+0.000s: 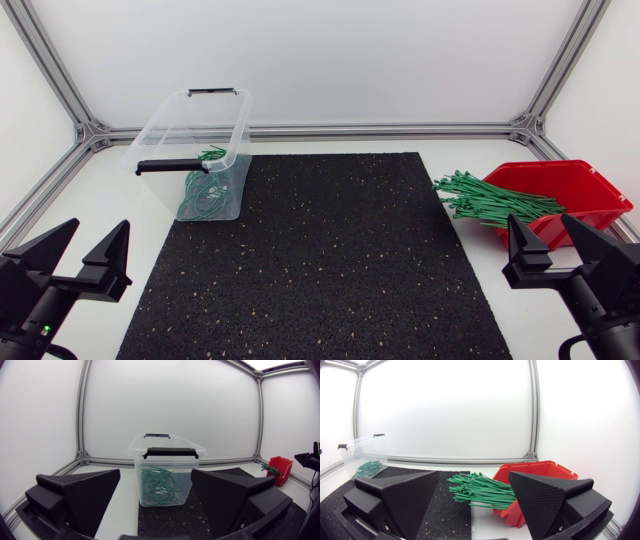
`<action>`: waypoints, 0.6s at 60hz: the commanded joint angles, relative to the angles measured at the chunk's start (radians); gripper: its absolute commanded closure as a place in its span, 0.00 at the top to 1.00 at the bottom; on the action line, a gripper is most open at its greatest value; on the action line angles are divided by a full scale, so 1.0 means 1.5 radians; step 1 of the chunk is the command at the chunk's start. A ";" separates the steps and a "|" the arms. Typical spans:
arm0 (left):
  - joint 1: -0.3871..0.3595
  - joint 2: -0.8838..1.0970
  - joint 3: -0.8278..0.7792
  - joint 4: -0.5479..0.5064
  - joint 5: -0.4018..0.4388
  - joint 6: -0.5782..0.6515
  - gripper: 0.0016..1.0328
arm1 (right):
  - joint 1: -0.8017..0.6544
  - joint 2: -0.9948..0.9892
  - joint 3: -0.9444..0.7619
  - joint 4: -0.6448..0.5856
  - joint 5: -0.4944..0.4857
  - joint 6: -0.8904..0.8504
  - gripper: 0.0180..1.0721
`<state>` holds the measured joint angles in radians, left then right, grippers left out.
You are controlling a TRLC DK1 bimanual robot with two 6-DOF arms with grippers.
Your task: Take a green cable tie from the red box, thread the tail through the head to close it, then place it in the transparent bin on the left.
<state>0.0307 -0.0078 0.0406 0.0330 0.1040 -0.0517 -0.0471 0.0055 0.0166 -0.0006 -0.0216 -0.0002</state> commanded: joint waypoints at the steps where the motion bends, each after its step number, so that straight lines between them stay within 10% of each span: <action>1: -0.001 -0.002 -0.029 -0.002 -0.001 -0.003 0.96 | 0.005 -0.008 -0.011 -0.007 0.003 0.000 0.97; 36: 0.000 -0.002 -0.029 -0.004 -0.001 -0.003 0.96 | 0.001 -0.009 -0.006 0.018 0.000 -0.001 0.97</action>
<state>0.0307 -0.0078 0.0406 0.0299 0.1040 -0.0521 -0.0475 0.0051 0.0166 0.0044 -0.0219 -0.0002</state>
